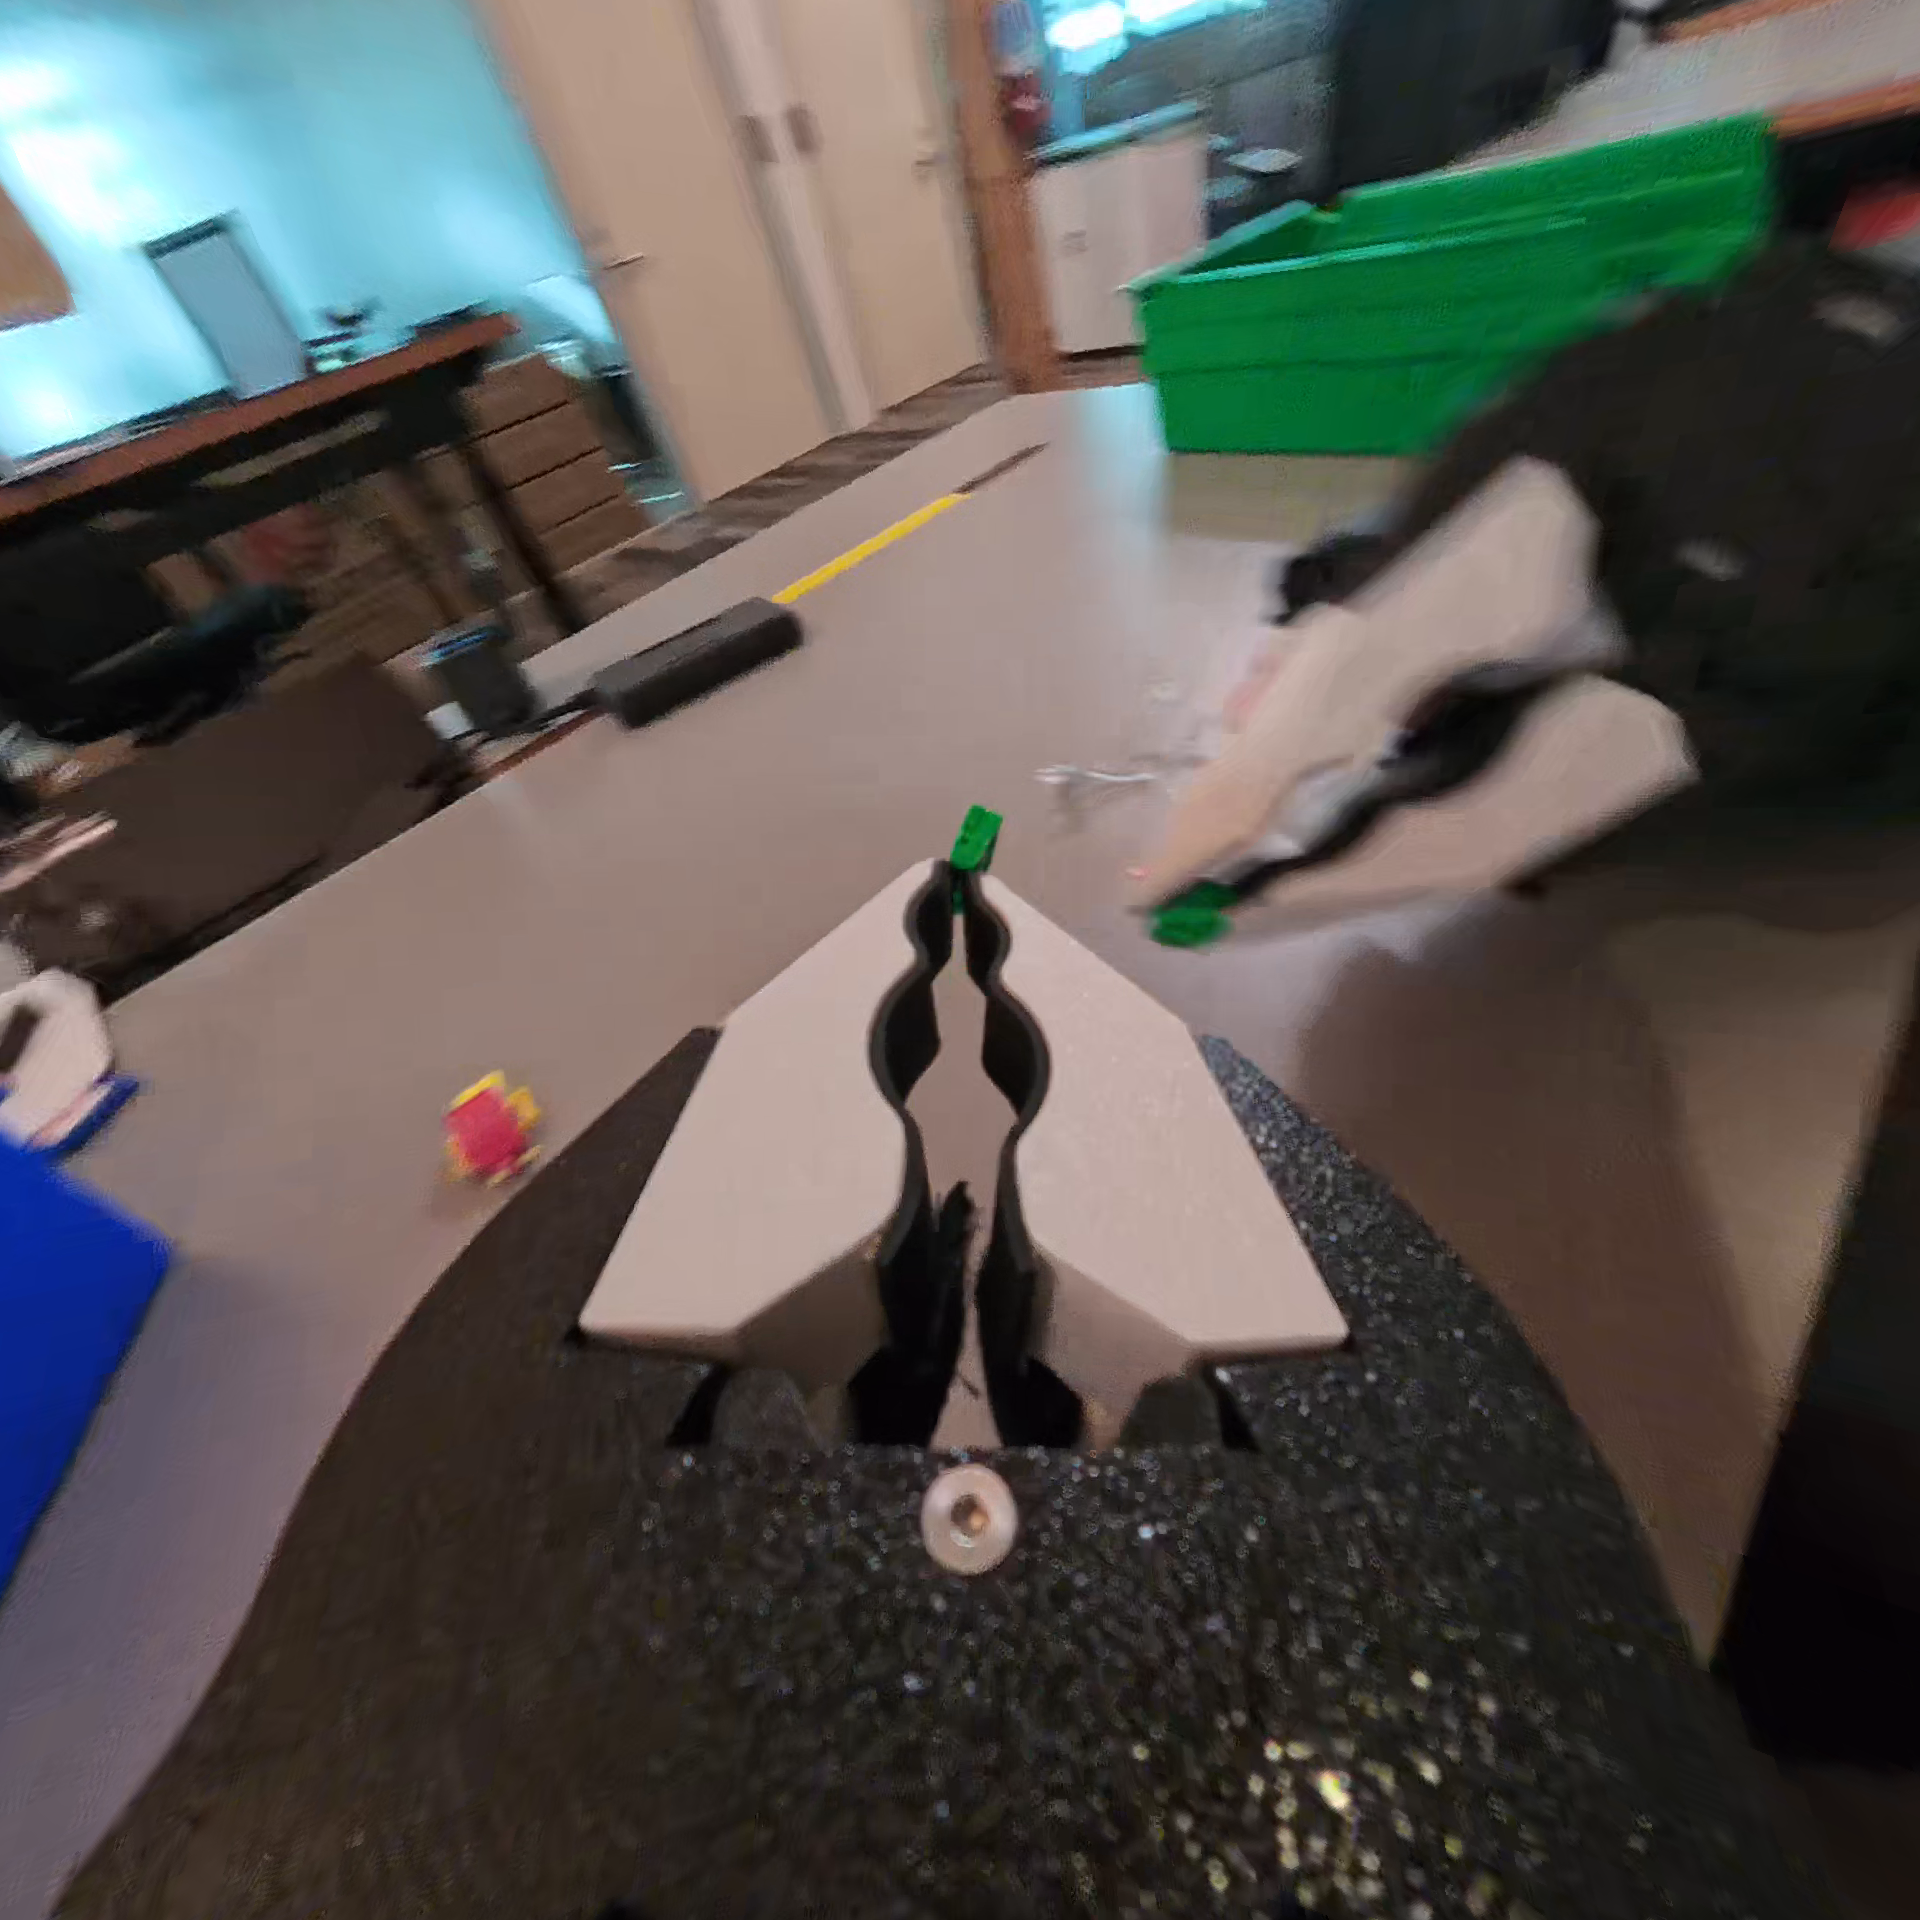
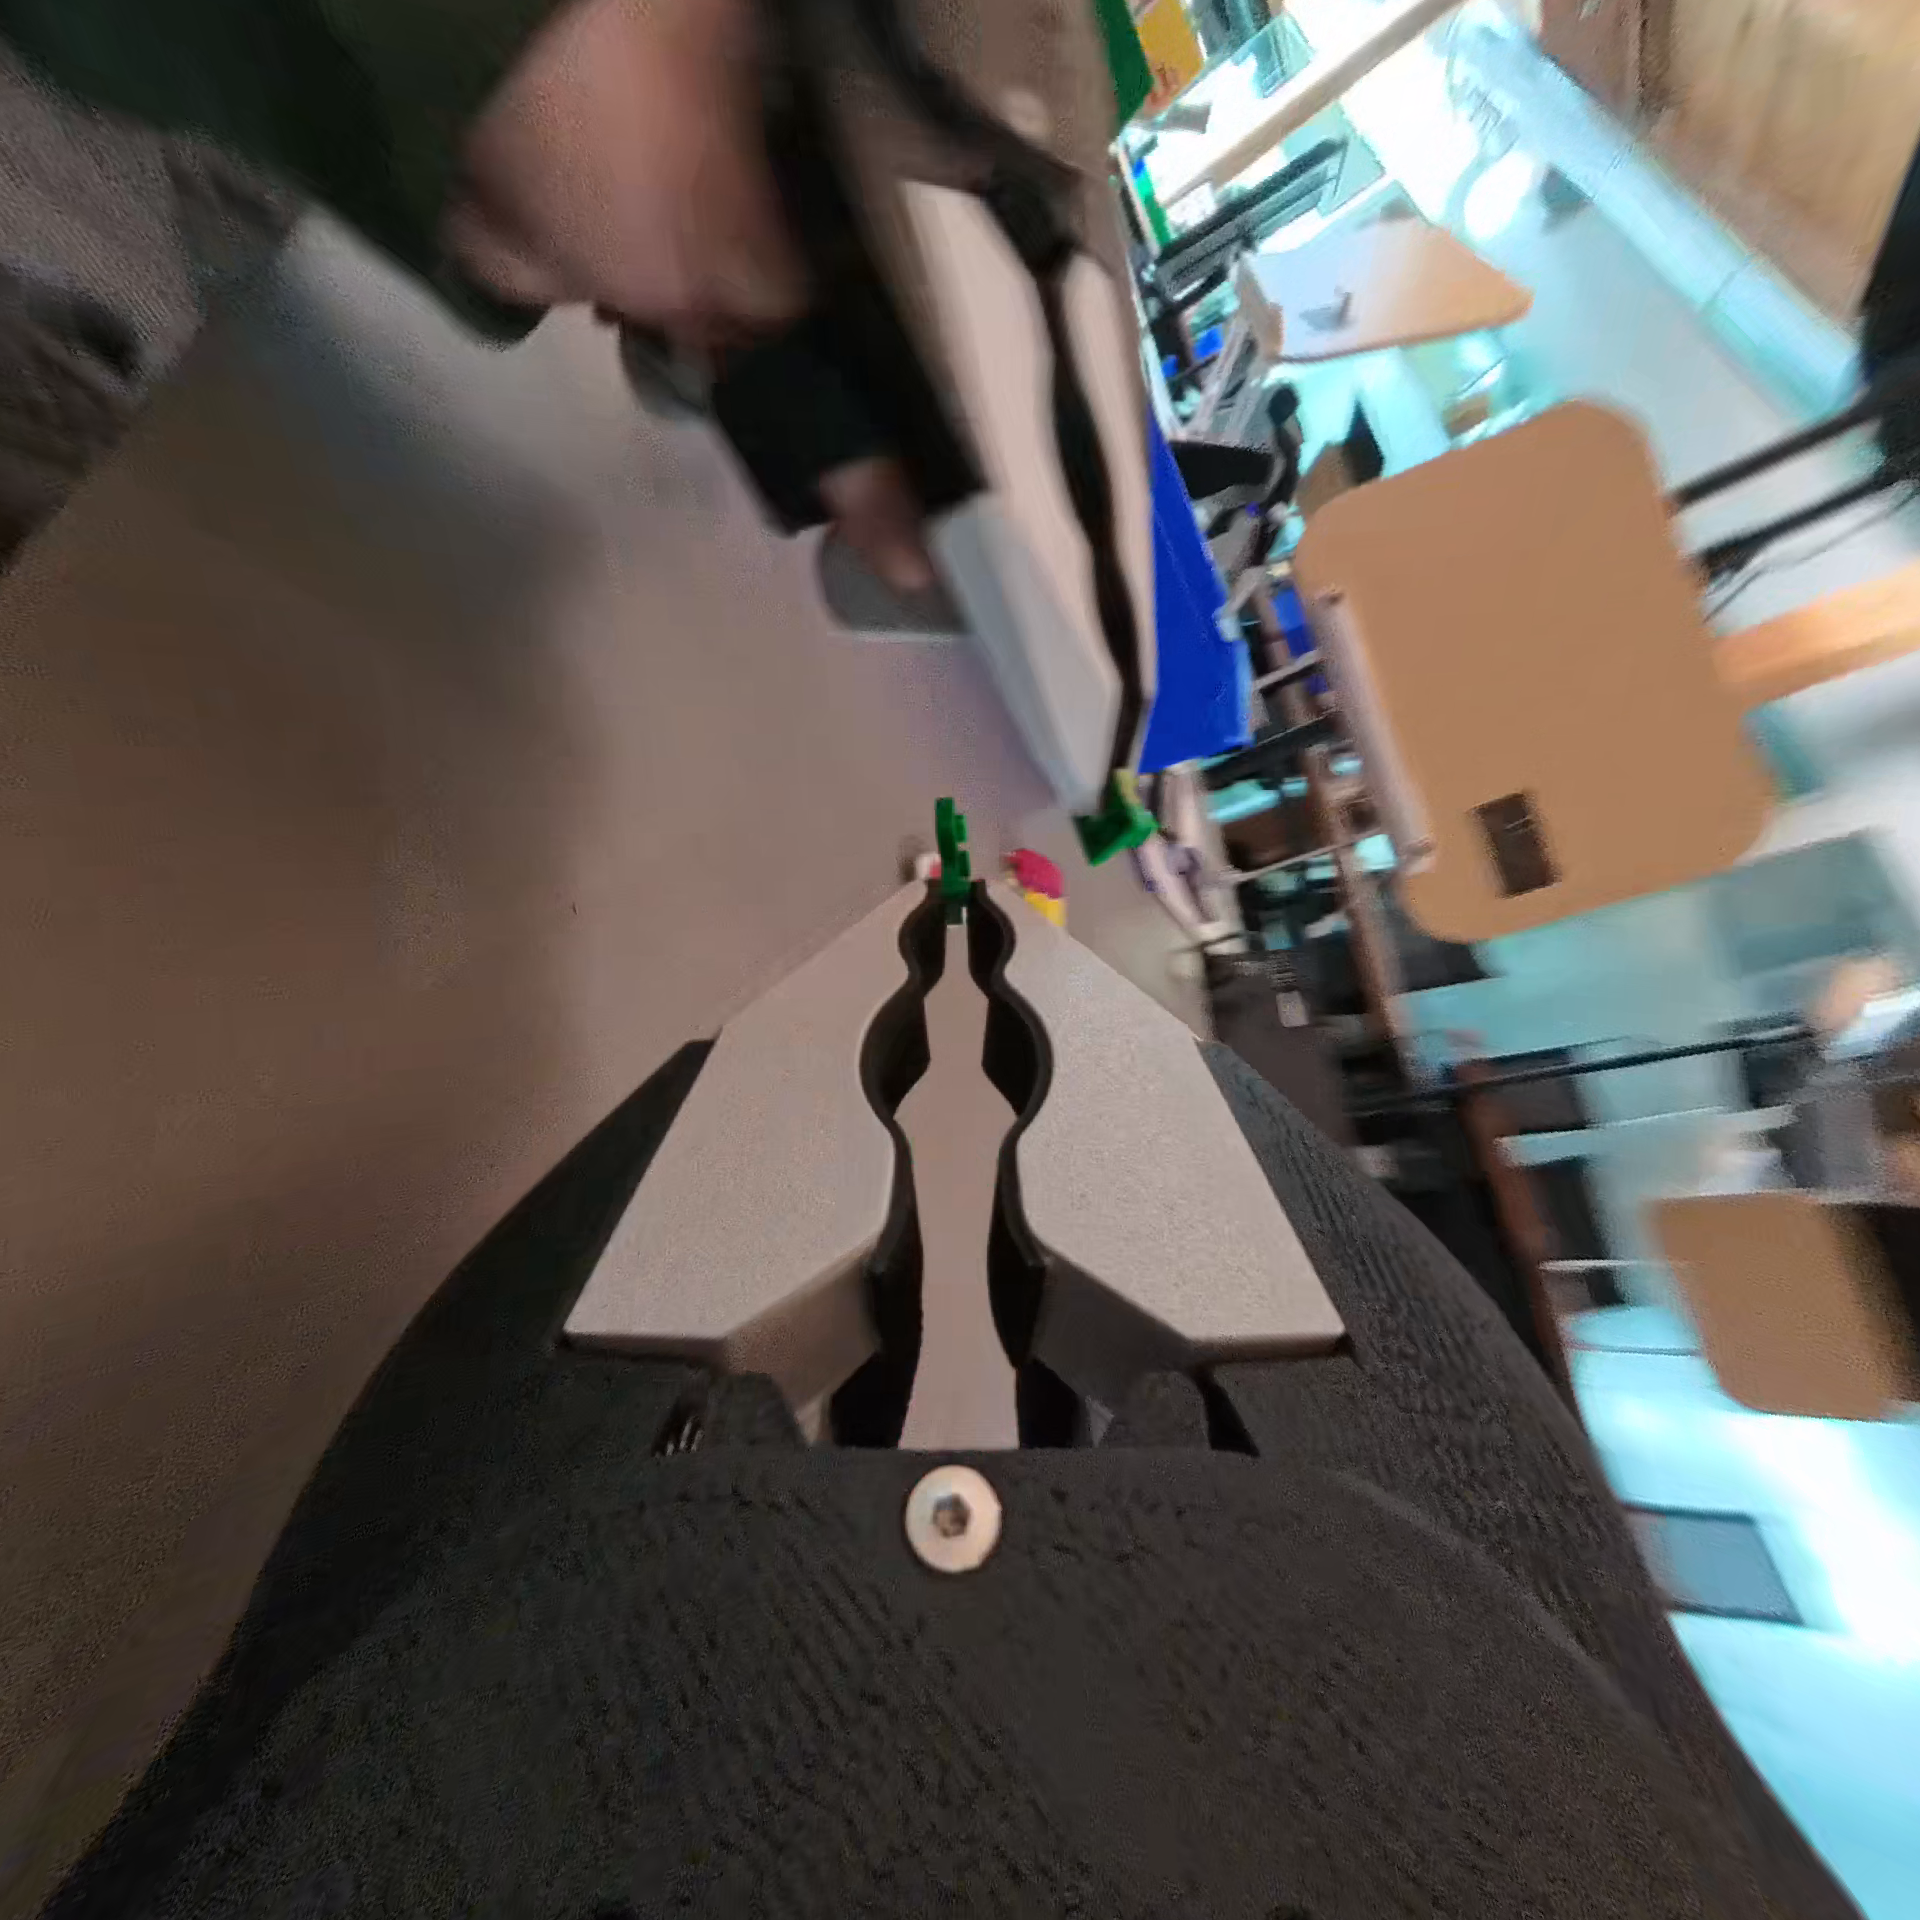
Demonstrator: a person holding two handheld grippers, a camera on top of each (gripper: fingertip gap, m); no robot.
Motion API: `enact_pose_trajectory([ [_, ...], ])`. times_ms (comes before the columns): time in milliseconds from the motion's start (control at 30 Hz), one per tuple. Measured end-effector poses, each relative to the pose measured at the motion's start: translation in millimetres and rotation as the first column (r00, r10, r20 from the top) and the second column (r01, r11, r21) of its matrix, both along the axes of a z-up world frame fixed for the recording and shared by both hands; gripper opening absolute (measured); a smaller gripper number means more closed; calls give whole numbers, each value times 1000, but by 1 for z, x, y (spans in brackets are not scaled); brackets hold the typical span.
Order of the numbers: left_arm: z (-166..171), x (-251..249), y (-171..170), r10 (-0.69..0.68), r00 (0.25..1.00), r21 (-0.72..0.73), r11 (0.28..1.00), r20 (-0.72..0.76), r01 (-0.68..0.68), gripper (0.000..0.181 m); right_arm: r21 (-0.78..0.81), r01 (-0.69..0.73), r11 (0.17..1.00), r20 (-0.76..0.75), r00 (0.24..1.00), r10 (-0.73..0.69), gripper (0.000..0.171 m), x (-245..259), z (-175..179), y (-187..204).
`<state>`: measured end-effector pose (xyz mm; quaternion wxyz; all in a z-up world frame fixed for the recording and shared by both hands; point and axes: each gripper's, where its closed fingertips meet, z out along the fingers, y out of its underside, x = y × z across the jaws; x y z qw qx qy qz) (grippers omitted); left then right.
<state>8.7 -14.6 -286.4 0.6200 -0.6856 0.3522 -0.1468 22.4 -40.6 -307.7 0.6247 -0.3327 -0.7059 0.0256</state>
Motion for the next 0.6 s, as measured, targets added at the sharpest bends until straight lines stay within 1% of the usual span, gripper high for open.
enact_pose_trajectory([
  [33,5,-9,4,28,998,-17,999,64,-27,0,110,17,994,12,1000,-18,2,-2,0,-2],
  [67,12,-14,5,17,989,-43,999,145,-11,0,183,28,983,18,999,-32,2,-3,1,-2],
  [100,17,-20,5,15,979,-56,998,203,-4,0,224,38,974,10,999,-42,2,-3,3,0],
  [133,20,-25,5,22,974,-49,999,224,-11,0,256,50,965,-15,999,-47,2,-2,8,2],
  [200,27,-25,-3,-23,977,11,1000,214,21,0,339,76,938,-78,996,-53,2,3,22,5],
  [267,33,-22,-9,-63,974,62,997,218,51,0,426,93,900,-108,993,-52,3,5,28,6],
  [367,39,-20,-12,-107,955,61,994,276,94,0,523,114,845,-149,988,-41,2,7,37,3],
  [433,34,-20,-11,-102,964,45,995,247,94,0,556,113,824,-159,987,-28,2,8,40,1],
  [467,27,-21,-8,-80,974,8,997,214,80,0,561,114,820,-158,987,-28,2,8,40,1],
  [533,-1,-24,1,-15,993,-153,988,118,33,0,553,110,826,-149,988,-32,2,7,37,3],
  [600,-38,-27,5,28,999,-374,927,22,-18,0,533,104,840,-140,990,-34,2,7,34,6],
])
